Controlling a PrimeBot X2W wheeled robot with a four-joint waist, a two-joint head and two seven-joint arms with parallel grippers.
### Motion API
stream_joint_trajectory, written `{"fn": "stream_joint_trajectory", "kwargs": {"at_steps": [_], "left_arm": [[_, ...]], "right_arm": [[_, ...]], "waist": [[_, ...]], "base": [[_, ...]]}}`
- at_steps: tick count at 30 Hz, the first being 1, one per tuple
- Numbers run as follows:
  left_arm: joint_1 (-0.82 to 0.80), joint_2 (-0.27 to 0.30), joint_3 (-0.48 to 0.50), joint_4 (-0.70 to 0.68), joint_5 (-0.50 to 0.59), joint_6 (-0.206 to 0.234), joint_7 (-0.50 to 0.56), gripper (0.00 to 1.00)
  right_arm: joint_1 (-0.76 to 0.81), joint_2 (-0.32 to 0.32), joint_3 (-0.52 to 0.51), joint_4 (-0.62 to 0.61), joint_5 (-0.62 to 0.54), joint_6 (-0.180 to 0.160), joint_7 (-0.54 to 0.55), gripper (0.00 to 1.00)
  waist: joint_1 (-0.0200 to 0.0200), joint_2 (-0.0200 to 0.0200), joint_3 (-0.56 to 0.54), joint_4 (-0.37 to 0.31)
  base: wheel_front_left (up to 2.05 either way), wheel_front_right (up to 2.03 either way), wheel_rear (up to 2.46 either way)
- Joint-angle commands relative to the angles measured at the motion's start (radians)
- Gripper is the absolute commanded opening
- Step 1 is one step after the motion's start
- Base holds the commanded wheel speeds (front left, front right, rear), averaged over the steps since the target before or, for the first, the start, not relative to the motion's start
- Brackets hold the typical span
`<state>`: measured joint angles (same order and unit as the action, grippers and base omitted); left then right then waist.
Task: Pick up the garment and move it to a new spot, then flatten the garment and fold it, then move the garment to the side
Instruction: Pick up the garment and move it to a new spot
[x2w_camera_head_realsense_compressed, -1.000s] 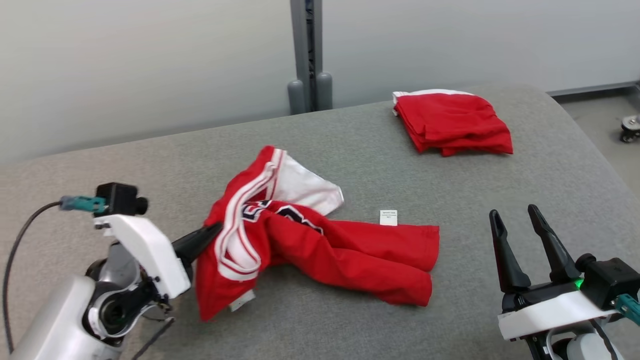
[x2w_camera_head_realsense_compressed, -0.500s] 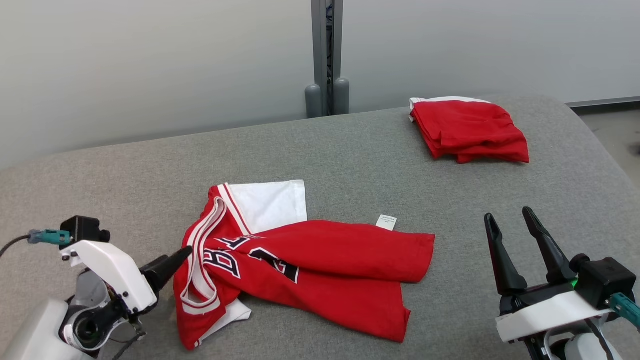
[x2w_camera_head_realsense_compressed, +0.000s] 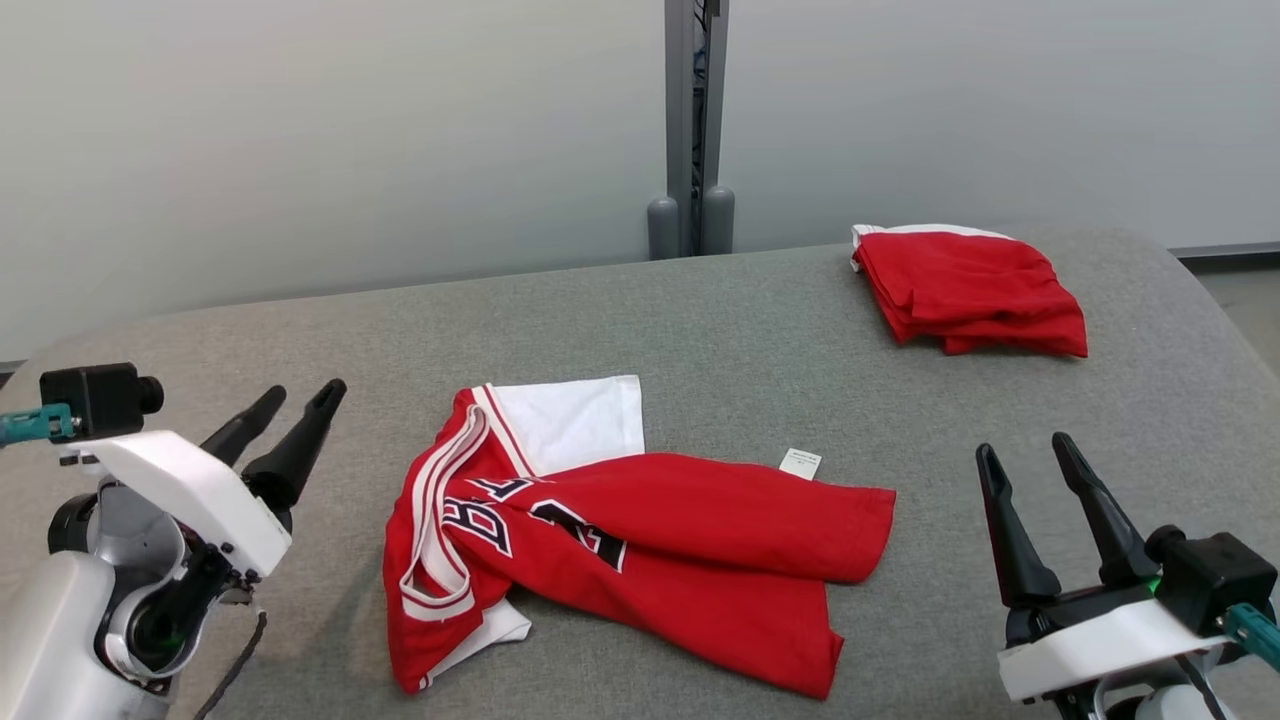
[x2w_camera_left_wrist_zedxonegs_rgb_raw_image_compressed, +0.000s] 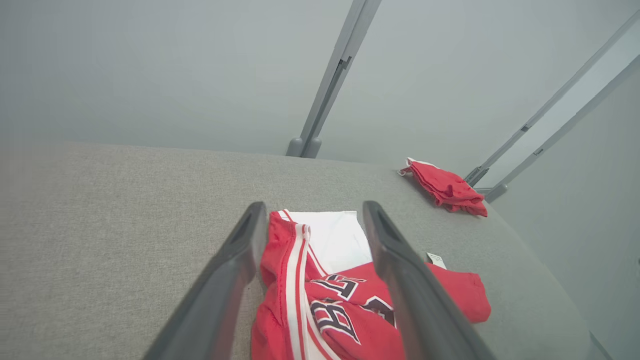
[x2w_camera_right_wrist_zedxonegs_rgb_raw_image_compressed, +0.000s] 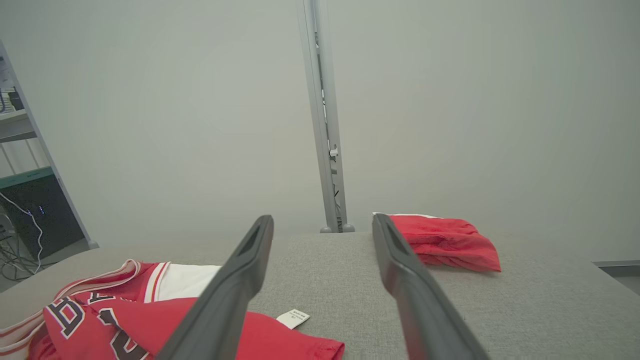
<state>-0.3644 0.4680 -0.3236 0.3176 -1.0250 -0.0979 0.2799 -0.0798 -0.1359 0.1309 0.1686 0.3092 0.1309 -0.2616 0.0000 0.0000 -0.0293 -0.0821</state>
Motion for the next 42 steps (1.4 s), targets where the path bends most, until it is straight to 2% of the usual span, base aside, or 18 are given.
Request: {"fn": "stream_joint_trajectory", "kwargs": {"at_steps": [1, 7, 13, 18, 23, 31, 33, 42], "left_arm": [[0.018, 0.007, 0.007, -0.026, 0.017, 0.011, -0.026, 1.00], [0.111, 0.007, 0.030, -0.164, 0.117, 0.097, -0.182, 1.00], [0.234, -0.018, 0.045, -0.253, 0.205, 0.169, -0.348, 1.00], [0.317, -0.038, 0.048, -0.279, 0.270, 0.205, -0.475, 1.00], [0.367, -0.068, 0.035, -0.269, 0.348, 0.225, -0.530, 1.00], [0.419, -0.141, 0.084, -0.260, 0.426, 0.211, -0.546, 1.00], [0.443, -0.175, 0.109, -0.264, 0.461, 0.188, -0.546, 1.00], [0.456, -0.241, 0.157, -0.235, 0.527, 0.125, -0.545, 1.00]], "right_arm": [[0.010, -0.004, -0.005, -0.006, 0.004, 0.000, -0.004, 1.00], [0.032, -0.001, -0.007, -0.011, 0.009, 0.000, -0.004, 1.00], [0.049, 0.007, -0.013, -0.015, 0.016, 0.000, -0.004, 1.00], [0.059, 0.012, -0.018, -0.023, 0.016, 0.000, -0.004, 1.00], [0.067, 0.015, -0.024, -0.032, 0.016, 0.000, -0.004, 1.00], [0.076, 0.016, -0.028, -0.037, 0.015, 0.000, -0.004, 1.00], [0.086, 0.017, -0.035, -0.037, 0.015, 0.000, -0.004, 1.00], [0.087, 0.010, -0.042, -0.038, 0.011, 0.000, -0.004, 1.00]], "waist": [[0.0000, 0.0000, -0.006, 0.005], [0.0000, 0.0000, -0.014, 0.016], [0.0000, 0.0000, -0.020, 0.015], [0.0000, 0.0000, -0.023, 0.015], [0.0000, 0.0000, -0.023, 0.015], [0.0000, 0.0000, -0.027, 0.020], [0.0000, 0.0000, -0.029, 0.023], [0.0000, 0.0000, -0.032, 0.028]], "base": [[0.00, 0.00, 0.00], [0.00, 0.00, 0.00], [0.00, 0.00, 0.00], [0.00, 0.00, 0.00], [0.00, 0.00, 0.00], [0.00, 0.00, 0.00], [0.00, 0.00, 0.00], [0.00, 0.00, 0.00]]}}
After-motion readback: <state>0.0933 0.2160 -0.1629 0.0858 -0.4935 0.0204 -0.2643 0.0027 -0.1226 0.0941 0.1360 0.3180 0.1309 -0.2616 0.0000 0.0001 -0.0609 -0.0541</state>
